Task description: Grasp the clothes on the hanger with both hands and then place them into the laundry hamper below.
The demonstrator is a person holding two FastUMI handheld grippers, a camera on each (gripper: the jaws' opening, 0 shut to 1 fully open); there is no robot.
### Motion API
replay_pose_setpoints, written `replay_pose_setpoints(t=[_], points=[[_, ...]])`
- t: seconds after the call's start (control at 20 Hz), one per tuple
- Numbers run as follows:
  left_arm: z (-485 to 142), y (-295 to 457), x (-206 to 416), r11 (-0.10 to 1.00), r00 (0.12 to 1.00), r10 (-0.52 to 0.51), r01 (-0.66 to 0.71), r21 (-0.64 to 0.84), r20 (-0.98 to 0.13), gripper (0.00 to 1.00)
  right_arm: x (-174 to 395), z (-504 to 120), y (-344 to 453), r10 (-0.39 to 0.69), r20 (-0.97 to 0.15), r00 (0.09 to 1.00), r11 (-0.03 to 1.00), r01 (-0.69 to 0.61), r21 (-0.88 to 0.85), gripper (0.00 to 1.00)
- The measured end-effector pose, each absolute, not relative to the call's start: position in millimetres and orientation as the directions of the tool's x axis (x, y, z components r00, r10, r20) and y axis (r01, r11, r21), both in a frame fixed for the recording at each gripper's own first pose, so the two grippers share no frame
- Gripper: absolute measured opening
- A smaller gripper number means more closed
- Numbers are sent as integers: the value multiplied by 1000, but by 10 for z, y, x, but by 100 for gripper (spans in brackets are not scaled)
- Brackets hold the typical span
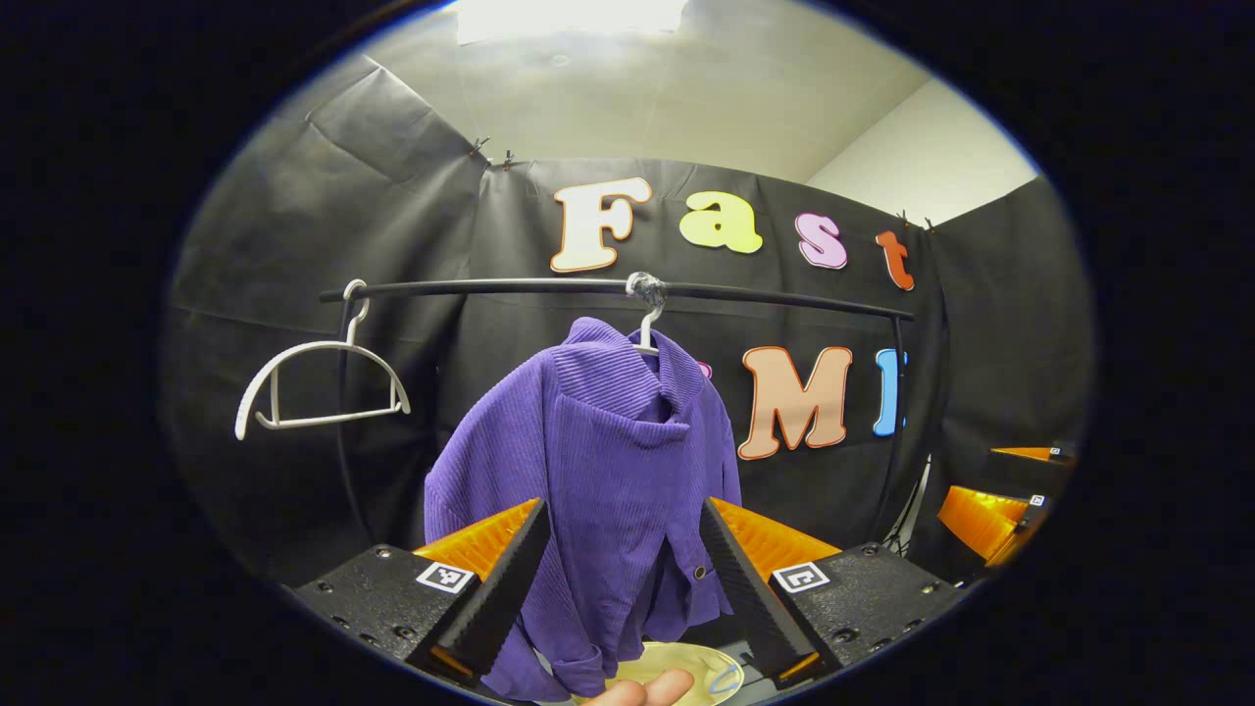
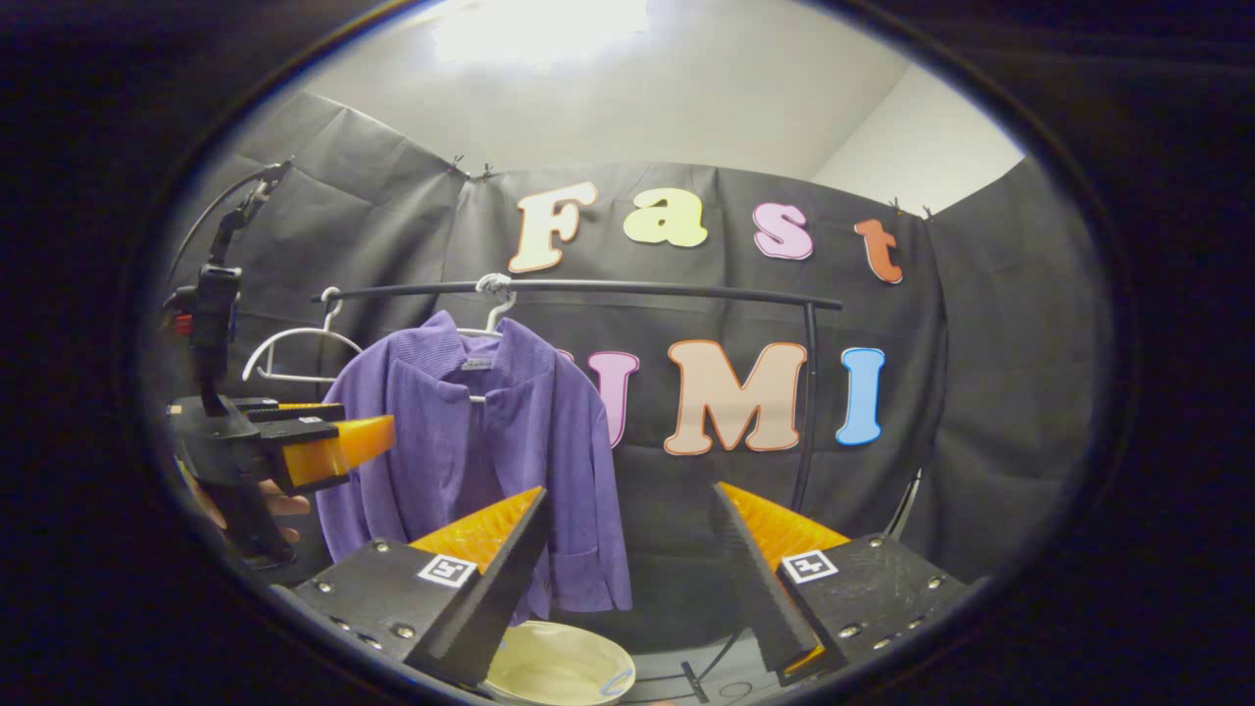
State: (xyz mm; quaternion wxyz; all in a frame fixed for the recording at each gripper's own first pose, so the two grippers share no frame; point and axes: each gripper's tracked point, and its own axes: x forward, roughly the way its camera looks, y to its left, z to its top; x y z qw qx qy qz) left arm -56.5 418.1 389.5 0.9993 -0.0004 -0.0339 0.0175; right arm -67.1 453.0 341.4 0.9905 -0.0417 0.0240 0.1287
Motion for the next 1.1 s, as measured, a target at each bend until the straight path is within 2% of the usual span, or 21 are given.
replay_pose_setpoints(t=[0.4, 0.65, 1.0, 1.05, 1.1], points=[[3908, 4035, -630, 1000, 997, 14, -15, 8, 76, 92, -673, 3397, 4513, 256, -69, 964, 966, -258, -22, 97], [3928, 3927, -595, 1000, 997, -1, 1, 4, 82, 92, -661, 3386, 4572, 301, -73, 951, 954, -301, 20, 97], [3801, 3851, -352, 1000, 998, 11, -12, 19, 70, 92, -235, 3297, 4744, 321, -76, 944, 947, -318, 50, 98], [3766, 3849, -311, 1000, 997, 16, -18, 20, 69, 95, -174, 3282, 4764, 324, -78, 943, 946, -320, 57, 97], [3734, 3842, -266, 999, 997, 24, -26, 20, 69, 92, -106, 3270, 4786, 326, -79, 942, 945, -322, 62, 97]])
